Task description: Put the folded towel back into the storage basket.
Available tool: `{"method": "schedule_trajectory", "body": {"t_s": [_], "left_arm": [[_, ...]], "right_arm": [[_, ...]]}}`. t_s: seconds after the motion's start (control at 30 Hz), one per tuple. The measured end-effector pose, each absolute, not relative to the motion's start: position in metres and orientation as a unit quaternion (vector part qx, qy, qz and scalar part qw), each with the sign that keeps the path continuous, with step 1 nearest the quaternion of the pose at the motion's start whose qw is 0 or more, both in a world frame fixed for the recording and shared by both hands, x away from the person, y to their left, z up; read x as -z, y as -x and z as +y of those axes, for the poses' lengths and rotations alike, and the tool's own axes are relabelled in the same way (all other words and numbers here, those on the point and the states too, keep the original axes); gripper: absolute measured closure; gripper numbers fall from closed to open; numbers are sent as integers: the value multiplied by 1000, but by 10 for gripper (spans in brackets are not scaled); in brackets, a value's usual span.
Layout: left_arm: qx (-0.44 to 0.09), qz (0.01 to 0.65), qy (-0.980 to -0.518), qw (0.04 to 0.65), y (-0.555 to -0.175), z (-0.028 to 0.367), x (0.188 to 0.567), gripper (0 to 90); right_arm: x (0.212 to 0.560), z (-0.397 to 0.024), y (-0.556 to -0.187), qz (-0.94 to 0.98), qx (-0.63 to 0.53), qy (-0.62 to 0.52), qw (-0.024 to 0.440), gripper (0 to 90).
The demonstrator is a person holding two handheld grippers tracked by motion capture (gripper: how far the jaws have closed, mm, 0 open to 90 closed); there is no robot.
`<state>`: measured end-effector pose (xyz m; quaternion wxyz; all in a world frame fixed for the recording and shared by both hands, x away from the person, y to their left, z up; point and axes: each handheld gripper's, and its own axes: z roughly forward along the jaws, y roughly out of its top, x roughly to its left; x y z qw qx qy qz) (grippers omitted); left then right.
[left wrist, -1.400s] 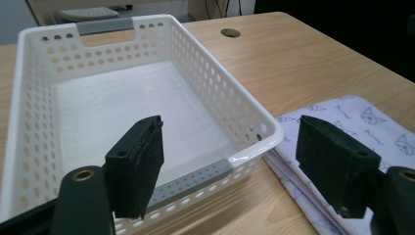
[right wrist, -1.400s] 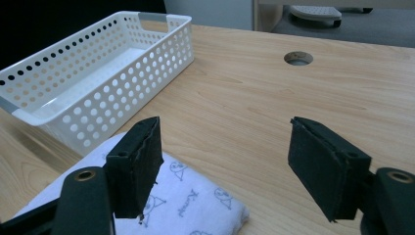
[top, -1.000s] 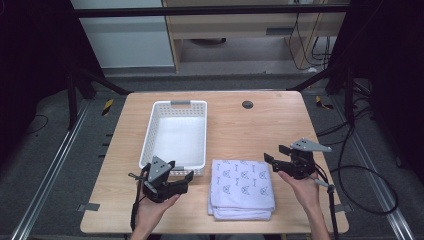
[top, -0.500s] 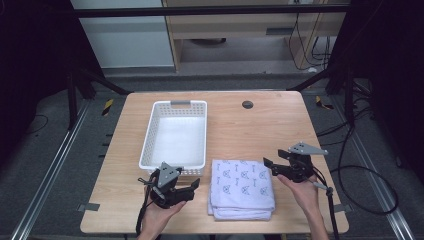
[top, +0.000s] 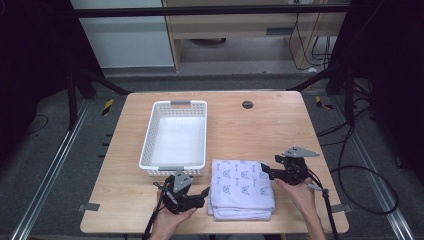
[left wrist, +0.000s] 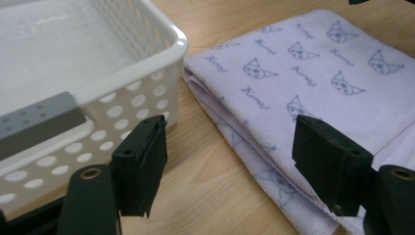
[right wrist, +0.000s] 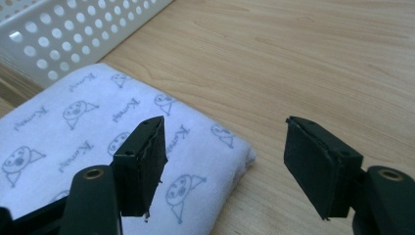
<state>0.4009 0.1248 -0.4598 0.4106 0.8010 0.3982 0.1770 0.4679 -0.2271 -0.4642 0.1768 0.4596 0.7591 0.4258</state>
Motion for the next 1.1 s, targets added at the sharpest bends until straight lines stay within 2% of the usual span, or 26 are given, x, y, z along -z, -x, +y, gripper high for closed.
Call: {"method": "schedule_trajectory", "body": {"t_s": [0.63,1.1], "left_arm": [[-155,385,-822,389,-404,97,480,270],[-140,389,-831,372,-406,87,494,272]], "right_arm": [[483,-219,-472,776,-399,-461,160,362],[493,-216,-476,782,-385,-469,140,435]]}}
